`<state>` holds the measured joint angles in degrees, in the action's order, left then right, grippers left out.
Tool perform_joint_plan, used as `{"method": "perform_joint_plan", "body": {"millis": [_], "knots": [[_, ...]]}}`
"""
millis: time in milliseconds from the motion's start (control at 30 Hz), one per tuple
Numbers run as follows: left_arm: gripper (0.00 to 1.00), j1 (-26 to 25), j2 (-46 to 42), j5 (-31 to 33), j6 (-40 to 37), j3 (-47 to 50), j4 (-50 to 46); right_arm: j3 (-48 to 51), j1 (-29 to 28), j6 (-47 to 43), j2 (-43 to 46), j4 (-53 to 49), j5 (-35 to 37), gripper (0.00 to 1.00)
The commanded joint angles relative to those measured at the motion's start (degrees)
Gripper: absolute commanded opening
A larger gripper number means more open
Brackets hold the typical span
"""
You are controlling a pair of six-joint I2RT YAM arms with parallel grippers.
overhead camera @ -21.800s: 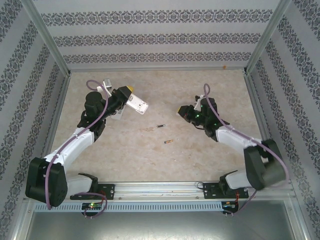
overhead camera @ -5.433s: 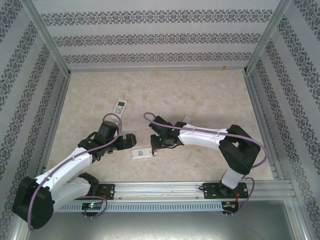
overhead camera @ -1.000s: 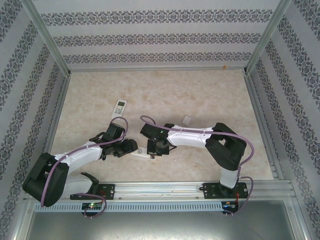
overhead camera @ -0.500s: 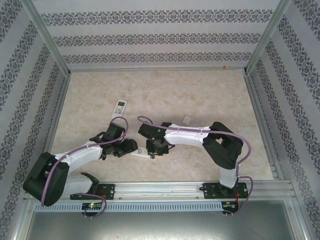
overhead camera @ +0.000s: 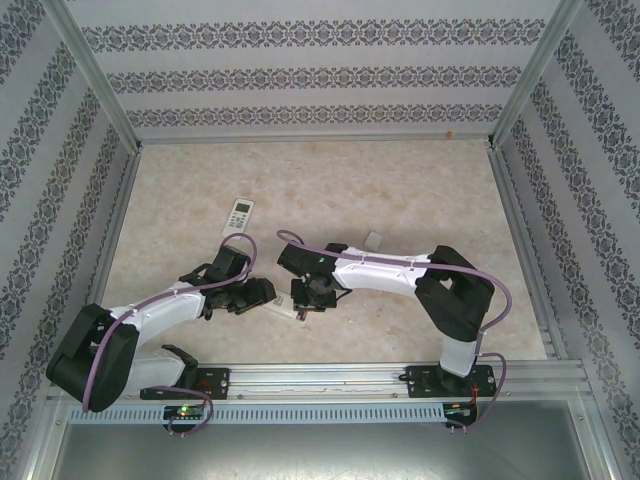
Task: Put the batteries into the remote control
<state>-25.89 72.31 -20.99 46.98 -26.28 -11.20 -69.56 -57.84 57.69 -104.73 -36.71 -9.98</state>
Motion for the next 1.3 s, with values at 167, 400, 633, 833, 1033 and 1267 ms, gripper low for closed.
{"method": "perform_joint_plan", "body": {"millis": [167,400,633,833,1033,1267], "knots": [[0.55,-1.5,3.3,-1.9,-0.4,1.3,3.8,0.7,1.3,-0.8,1.8,-2.1,2.2,0.21],[0.55,-1.4,3.3,-1.9,-0.6,1.4,3.8,1.0,2.1,1.4,1.4,-0.6,2.8,0.14],[0.55,-1.5,3.5,-2.1,-0.6,1.5,4.2,0.6,2.1,1.4,0.1,-0.4,1.9,0.14],[0.55,-1.5,3.7,-2.1,-0.7,1.9,4.4,0.6,2.0,1.4,-0.2,0.1,1.1,0.15],[0.55,-1.5,3.9,-2.3,-0.7,1.8,4.6,0.5,1.7,1.5,-1.0,0.9,0.6,0.15],[0.55,-1.5,3.7,-2.3,-0.7,1.9,4.6,1.2,1.3,1.6,-2.7,0.6,0.4,0.15]]}}
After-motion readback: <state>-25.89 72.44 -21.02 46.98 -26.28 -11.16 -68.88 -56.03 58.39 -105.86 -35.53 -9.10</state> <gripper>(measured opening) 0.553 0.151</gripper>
